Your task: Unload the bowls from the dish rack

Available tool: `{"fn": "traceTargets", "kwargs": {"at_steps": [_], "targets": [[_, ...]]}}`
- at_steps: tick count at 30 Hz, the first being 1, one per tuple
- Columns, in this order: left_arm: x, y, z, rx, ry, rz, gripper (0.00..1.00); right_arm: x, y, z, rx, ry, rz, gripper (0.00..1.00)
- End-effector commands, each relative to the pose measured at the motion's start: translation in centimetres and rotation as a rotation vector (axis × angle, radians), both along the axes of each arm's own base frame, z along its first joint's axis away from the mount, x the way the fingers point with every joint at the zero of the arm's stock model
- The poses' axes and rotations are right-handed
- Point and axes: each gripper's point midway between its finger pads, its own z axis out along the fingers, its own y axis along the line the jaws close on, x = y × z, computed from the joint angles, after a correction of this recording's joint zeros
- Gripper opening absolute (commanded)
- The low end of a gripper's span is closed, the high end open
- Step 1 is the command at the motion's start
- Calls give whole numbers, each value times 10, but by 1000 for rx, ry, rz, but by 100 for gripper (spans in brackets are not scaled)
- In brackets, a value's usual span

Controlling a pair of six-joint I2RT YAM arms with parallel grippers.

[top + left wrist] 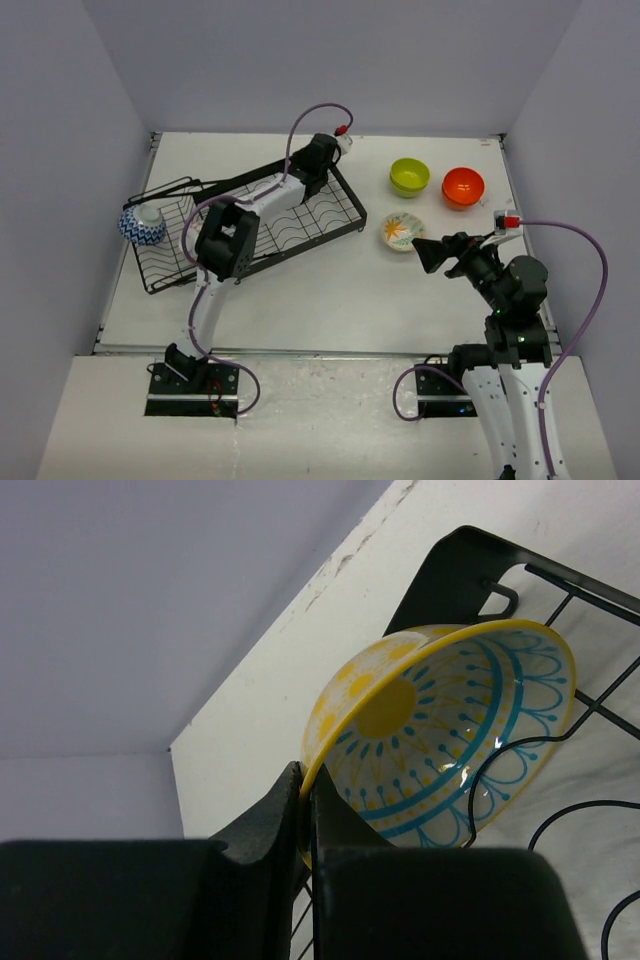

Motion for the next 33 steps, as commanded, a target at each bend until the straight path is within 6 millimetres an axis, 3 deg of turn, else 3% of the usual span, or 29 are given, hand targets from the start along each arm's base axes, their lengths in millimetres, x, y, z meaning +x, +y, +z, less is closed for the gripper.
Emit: {"fn": "traceTargets", "kwargs": {"at_steps": [1,6,17,26,33], "targets": [[4,-11,66,-17,-213,18,0,-2,3,9,-12,-46,24,99],[-5,-16,87,22,-314,38,0,-2,2,9,-14,-46,22,99],[-12,-13,111,47,-394,70,0,-3,2,9,-15,-52,21,99],[-18,-9,134,-33,-439,87,0,-1,2,8,-13,-50,18,99],[-21,-18,145,-159,-414,56,0,0,2,6,-11,-45,21,99]]}}
